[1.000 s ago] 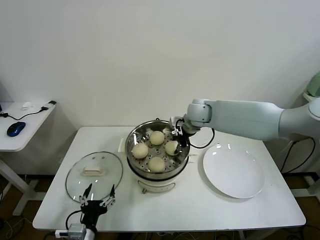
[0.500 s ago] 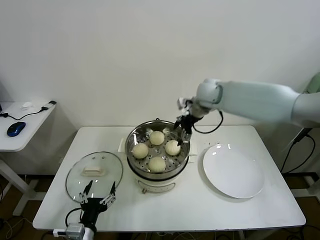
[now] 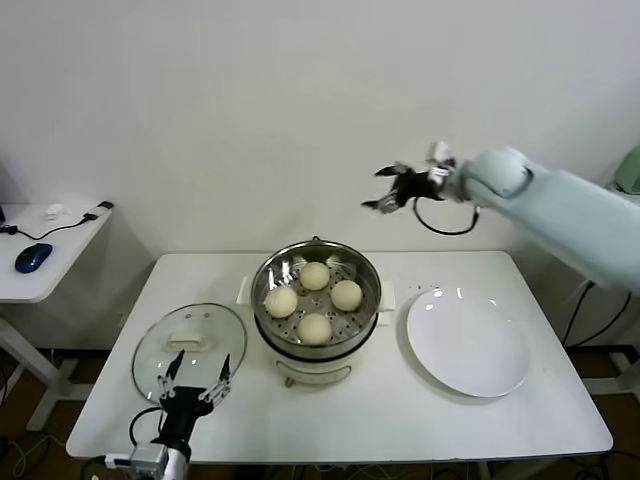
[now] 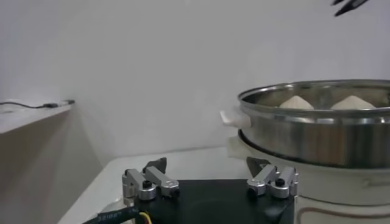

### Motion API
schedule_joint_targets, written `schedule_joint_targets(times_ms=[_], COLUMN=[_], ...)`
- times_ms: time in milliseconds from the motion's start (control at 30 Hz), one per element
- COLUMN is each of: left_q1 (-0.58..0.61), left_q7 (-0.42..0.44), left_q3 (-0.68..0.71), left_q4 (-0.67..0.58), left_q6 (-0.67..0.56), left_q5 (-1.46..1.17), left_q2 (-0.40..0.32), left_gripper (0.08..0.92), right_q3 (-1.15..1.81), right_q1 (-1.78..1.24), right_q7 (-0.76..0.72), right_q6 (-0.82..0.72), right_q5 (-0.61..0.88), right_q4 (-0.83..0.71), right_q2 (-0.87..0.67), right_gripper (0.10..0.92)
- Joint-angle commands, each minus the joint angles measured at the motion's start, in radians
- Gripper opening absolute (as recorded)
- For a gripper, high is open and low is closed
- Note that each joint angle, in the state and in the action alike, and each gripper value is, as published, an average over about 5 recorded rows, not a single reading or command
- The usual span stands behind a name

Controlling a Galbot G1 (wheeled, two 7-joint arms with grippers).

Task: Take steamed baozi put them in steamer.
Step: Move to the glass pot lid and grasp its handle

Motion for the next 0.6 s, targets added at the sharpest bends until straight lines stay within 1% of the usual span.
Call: schedule_joint_targets(times_ms=[33, 133, 233, 367, 600], left_q1=[0.004, -0.012, -0.023, -0.037, -0.058], left_q7=[0.012, 0.012, 0.008, -0.005, -0.057], left_q3=[0.005, -0.002, -0.005, -0.005, -0.021], left_q4=[-0.006, 0.009, 0.021, 0.037, 0.067], left_q6=[-0.015, -0.025, -0.031, -0.04, -0.073], left_q5=[0.012, 0.015, 0.016, 0.032, 0.193], left_q2=[0.0, 0.0, 0.003, 0.011, 0.033], left_gripper=[0.823, 0.823, 0.823, 0.823, 0.823], right_q3=[1.038, 1.277, 1.405, 1.468, 1.461], right_q1=[-0.972, -1.231, -1.422, -1.566, -1.675], right_q7=[0.35, 0.338, 0.316, 0.301, 0.303], right_q6=[0.098, 0.114, 0.154, 0.235, 0.364], right_q5=[-0.164, -0.185, -0.214, -0.26, -0.373], right_q4=[0.189, 0.253, 0.294, 0.316, 0.291], right_q2=[-0.195, -0.119, -0.013, 0.131, 0.327], right_gripper=[0.823, 0.823, 0.823, 0.823, 0.823])
